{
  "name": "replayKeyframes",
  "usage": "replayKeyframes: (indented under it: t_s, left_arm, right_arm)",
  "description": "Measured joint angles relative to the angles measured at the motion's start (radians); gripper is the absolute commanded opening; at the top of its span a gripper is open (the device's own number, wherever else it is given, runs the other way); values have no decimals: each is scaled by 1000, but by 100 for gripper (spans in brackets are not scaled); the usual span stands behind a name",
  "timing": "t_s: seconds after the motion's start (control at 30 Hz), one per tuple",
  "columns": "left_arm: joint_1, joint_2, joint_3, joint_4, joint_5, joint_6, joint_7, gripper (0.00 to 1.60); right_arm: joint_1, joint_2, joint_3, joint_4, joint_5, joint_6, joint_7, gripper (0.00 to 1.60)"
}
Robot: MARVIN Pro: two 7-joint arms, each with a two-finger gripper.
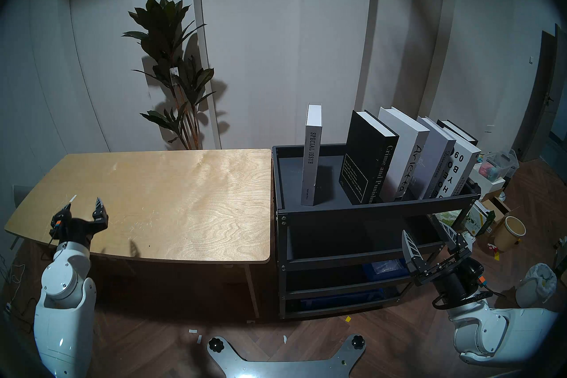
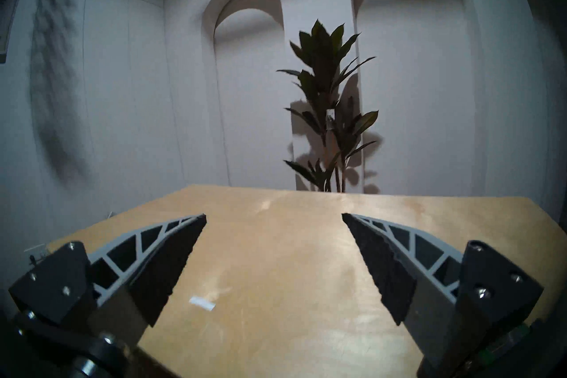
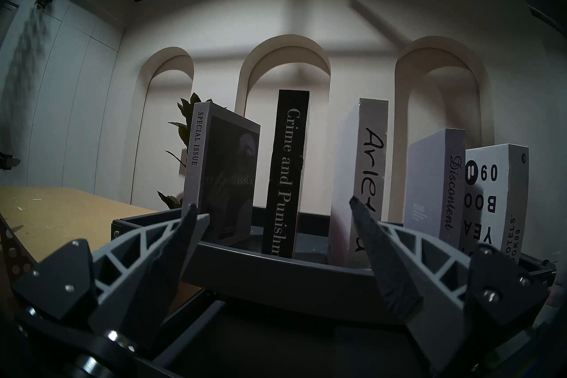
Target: Move the books from the display table onto the shelf, standing them upright with spines facing out and tallest at one end
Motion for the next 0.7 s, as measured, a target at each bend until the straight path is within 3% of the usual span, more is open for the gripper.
replayKeyframes:
  t_s: [0.33,0.53,0.7]
  left_arm:
    - [102,-44,-81,95,-59,-46,-78,160]
    - [124,-46,-138,78,-107,-99,-145,160]
    - [124,-45,-150,40,-147,-132,-204,160]
  right_arm:
    - [4,-5,0,3,6,0,11,160]
    - [6,-8,0,5,9,0,18,160]
    - [8,-10,0,6,12,0,24,160]
